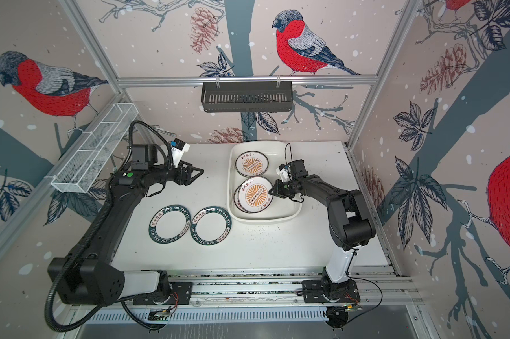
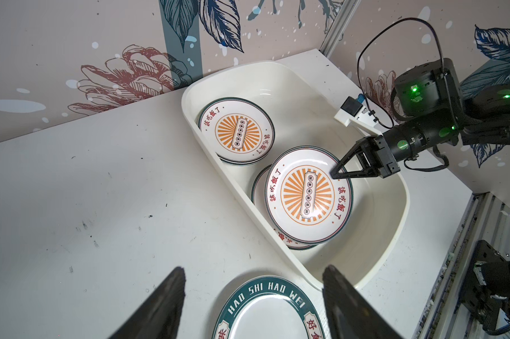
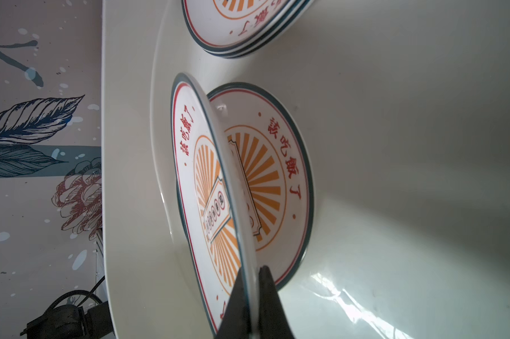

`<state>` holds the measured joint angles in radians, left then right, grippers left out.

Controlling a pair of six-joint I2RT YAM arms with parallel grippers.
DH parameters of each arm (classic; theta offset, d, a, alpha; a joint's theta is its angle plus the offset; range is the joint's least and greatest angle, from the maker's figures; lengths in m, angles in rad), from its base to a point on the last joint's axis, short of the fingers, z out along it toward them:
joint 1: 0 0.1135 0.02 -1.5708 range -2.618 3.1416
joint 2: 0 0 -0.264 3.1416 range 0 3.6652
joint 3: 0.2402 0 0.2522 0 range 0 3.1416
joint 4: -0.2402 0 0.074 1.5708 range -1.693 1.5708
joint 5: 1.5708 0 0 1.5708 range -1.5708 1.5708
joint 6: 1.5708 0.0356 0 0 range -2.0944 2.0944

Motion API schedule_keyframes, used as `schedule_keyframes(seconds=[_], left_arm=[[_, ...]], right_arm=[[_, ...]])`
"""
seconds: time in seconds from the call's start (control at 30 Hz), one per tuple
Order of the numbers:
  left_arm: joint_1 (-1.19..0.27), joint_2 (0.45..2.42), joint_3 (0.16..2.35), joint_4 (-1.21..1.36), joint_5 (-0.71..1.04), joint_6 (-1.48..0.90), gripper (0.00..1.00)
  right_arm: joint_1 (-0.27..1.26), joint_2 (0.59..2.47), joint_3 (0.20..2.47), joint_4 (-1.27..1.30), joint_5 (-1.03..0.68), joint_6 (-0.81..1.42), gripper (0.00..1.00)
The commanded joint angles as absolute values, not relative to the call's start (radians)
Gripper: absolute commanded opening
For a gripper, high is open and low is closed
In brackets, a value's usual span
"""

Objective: Place the plates into the plastic bin on the countertop
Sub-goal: 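Lower the plate onto the nearer bin plate while the left arm withdraws, then settle the plate flat on the nearer stack, right gripper at its edge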

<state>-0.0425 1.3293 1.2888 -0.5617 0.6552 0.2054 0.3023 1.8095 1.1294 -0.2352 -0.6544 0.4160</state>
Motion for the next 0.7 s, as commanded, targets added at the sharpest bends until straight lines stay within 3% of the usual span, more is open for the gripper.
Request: schedule_keyframes(seconds=[0.0,0.67], left_arm=[[-0.042,1.327,1.276,-0.534,0.696,0.2,0.74],[-0.042,1.333,1.277,-0.536,0.706,0.199,0.74]], right_arm=[[0.302,1.827,1.142,-0.235,-0.687,0.413,0.07],[0.304,1.902,1.194,-0.293,-0.679,0.406,0.15]])
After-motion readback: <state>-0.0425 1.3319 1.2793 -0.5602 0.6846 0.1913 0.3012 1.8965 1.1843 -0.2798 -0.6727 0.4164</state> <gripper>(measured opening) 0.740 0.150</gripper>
